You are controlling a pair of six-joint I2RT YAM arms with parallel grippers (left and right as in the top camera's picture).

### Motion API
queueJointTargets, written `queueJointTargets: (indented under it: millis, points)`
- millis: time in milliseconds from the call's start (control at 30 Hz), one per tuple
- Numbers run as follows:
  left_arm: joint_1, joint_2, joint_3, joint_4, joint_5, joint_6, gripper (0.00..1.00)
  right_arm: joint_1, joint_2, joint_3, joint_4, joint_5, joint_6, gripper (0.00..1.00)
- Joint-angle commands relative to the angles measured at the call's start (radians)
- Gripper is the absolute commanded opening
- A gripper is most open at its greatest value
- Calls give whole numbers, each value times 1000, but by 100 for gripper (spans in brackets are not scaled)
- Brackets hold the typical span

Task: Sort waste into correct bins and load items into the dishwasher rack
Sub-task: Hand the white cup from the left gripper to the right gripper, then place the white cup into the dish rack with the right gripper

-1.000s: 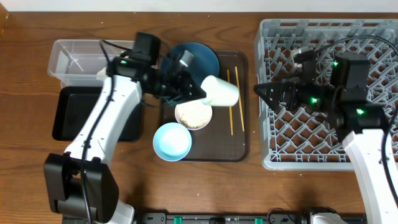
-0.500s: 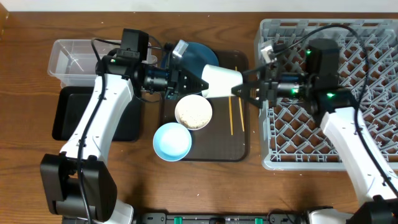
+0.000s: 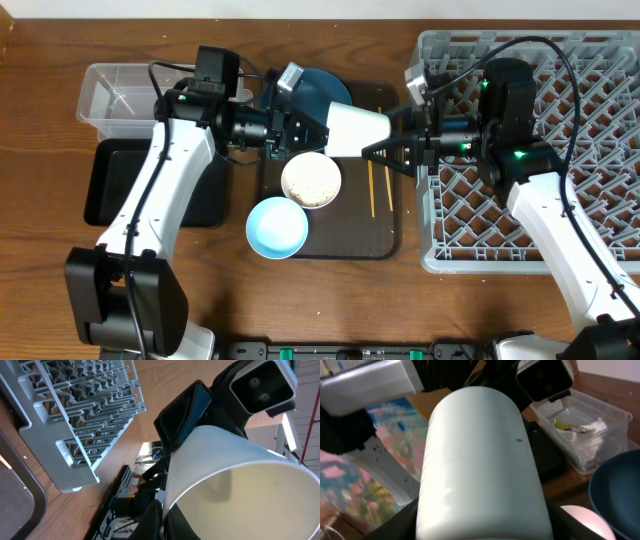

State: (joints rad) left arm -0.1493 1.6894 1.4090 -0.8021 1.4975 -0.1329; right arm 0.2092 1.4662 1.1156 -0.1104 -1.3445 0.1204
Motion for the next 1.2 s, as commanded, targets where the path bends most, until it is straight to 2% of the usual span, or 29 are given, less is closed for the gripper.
queueJointTargets:
  millis: [0, 167, 300, 333, 367, 500, 700, 800, 900, 1000, 1167]
  points:
    - [-4, 0, 17, 4, 36, 13, 7, 10, 7, 14, 4, -18, -1, 44]
    - [-4, 0, 17, 4, 36, 13, 13, 9, 7, 14, 64, -18, 39, 38]
    - [-4, 0, 17, 4, 35, 13, 17, -19, 6, 14, 168, -17, 145, 35]
    - [-4, 0, 17, 4, 35, 13, 22, -36, 6, 14, 191, -12, 178, 35]
    - [-4, 0, 17, 4, 35, 14, 23, -53, 6, 14, 204, 0, 204, 35]
    - [-4, 0, 17, 4, 1, 13, 24, -164, 6, 14, 195, 84, 297, 37]
    - [-4, 0, 17, 3, -150, 13, 27, -290, 4, 16, 141, 132, 340, 38]
    - [-4, 0, 17, -1, -248, 13, 28, -312, 4, 29, 28, 223, 323, 35]
    - [-4, 0, 17, -12, -354, 13, 28, -312, 4, 85, -190, 383, 229, 29]
    - [-4, 0, 17, -31, -482, 13, 28, -290, 4, 200, -468, 646, 114, 34]
    - [-4, 0, 17, -58, -650, 13, 28, -214, 4, 407, -764, 1032, 57, 38]
